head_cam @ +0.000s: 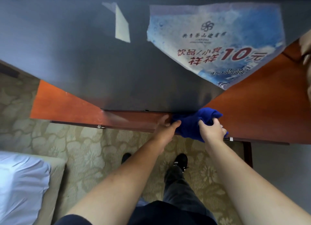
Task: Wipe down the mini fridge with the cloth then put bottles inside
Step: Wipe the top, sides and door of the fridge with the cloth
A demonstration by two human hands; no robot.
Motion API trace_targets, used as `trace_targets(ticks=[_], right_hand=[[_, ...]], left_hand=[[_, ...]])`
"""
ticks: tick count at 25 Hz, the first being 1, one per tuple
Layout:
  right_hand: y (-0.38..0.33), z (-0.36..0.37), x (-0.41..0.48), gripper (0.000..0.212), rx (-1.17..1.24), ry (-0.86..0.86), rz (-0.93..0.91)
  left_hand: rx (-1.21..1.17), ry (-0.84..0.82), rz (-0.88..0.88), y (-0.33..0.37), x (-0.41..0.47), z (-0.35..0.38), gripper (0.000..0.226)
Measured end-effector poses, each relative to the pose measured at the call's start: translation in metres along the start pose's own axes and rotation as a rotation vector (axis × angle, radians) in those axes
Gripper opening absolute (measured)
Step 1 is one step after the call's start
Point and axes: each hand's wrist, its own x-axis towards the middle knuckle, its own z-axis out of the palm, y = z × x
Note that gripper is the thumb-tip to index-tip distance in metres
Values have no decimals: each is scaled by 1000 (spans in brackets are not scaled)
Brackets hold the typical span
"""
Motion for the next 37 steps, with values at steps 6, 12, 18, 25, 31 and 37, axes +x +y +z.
trace_targets(ticks=[6, 12, 18, 25, 31, 37], right_hand=[[-5, 33, -38, 20, 549, -195, 119], [-53, 105, -118, 20, 799, -385, 228], [-102, 183, -205, 20, 897, -535, 203], [-139, 169, -291, 16, 1058, -358, -99], [-179, 89, -355, 4, 1110, -313, -581], [-186, 37, -376, 15, 1071, -425, -787]], left_hand=[[-83, -98, 67, -7, -2, -20, 59], [-259, 68, 166, -9, -17, -111, 50], [-388, 106, 223, 4, -27, -242, 30], [-410, -34, 476, 47, -97, -302, 37], [-263, -28, 997, 111, -188, -291, 43], [-245, -80, 1040, 134, -235, -268, 37]])
